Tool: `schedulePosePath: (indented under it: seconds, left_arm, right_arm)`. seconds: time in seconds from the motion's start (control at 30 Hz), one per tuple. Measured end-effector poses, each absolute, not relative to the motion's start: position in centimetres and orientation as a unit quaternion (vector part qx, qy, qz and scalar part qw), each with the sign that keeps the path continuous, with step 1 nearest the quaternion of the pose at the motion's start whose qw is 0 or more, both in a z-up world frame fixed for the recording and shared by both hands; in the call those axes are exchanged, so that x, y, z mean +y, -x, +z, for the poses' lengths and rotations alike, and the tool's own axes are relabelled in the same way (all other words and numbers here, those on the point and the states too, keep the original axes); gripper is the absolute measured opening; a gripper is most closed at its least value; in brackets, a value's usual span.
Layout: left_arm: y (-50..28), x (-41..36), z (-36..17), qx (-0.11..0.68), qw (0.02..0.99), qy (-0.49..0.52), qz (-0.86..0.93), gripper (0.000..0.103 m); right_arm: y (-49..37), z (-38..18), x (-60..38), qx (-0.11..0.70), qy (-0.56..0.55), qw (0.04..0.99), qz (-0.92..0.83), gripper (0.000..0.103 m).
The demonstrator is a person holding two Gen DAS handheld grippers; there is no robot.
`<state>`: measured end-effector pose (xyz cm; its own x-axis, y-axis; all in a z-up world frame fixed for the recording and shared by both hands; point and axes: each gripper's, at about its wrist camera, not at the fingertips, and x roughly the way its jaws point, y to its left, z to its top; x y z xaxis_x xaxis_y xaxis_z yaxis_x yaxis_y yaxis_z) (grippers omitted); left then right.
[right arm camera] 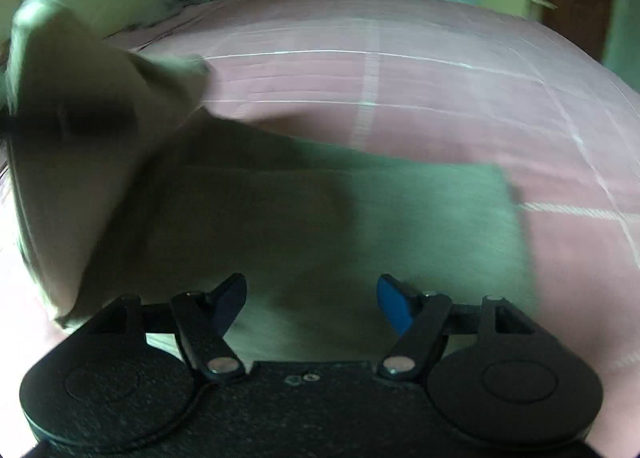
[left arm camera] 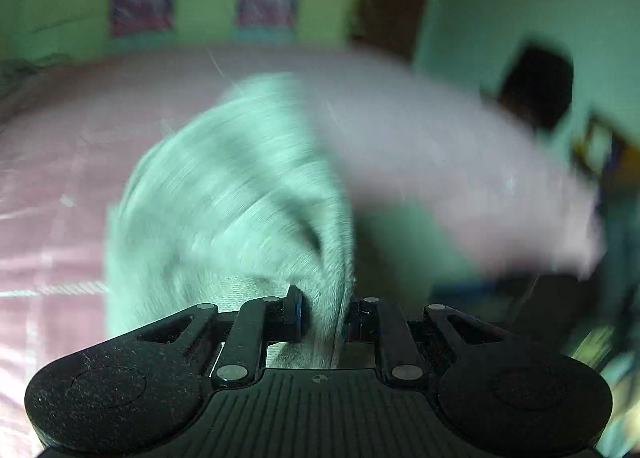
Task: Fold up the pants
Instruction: 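Fold the held leg end over onto the pants with the left tool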
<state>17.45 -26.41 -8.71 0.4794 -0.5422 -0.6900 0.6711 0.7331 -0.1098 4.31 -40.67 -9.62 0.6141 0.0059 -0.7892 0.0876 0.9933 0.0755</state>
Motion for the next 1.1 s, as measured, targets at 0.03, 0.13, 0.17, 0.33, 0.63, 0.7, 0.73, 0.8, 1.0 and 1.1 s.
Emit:
schedulePosePath:
  seconds: [0.03,0.13,0.17,0.33,0.63,0.7,0.73,0.8,1.0,1.1]
  left_arm:
    - [-16.9,-27.6,-9.6,0.379,0.849,-0.114,-0.350,0.019]
    - [-15.4,-29.8,-9.8,0.371,0.847,-0.159,-0.345,0.028]
    - [-15.0,-30.3,-9.3,0.368,0.848,-0.163,-0.346,0.029]
    - [-12.5,-26.4,-8.1,0.385,0.852,-0.088,-0.344,0.029]
    - [-12.9,-19.9,-9.7,0.424,0.876,0.017,-0.228,0.030]
    - [-13.4,-19.7,-11.8,0.452,0.866,0.014,-0.212,0.030]
    - [-13.2,-19.6,-12.3,0.449,0.868,0.017,-0.212,0.030]
    - [-13.0,-19.7,-12.8,0.443,0.872,0.027,-0.205,0.030]
    - [-13.0,-20.9,-13.4,0.427,0.881,0.011,-0.204,0.030]
    - [-12.5,-20.4,-12.4,0.414,0.886,0.006,-0.208,0.030]
  right_arm:
    - [-3.8,-9.5,-41.8,0.440,-0.065,0.895,-0.028,0.073]
    - [-2.2,-9.0,-44.8,0.439,-0.090,0.893,-0.039,0.076]
    - [-1.6,-8.8,-45.7,0.436,-0.099,0.894,-0.039,0.076]
    - [-0.4,-8.3,-47.4,0.426,-0.136,0.894,-0.023,0.078]
    - [-0.7,-8.2,-48.1,0.426,-0.197,0.883,0.009,0.084]
    - [-1.0,-8.4,-47.9,0.429,-0.215,0.877,0.015,0.084]
    - [-1.3,-8.5,-47.9,0.431,-0.223,0.874,0.015,0.084]
    - [-2.2,-8.8,-47.8,0.439,-0.238,0.866,0.010,0.085]
    - [-4.3,-9.4,-47.5,0.438,-0.275,0.856,-0.014,0.054]
    - [-4.2,-9.2,-46.8,0.430,-0.259,0.865,-0.021,0.049]
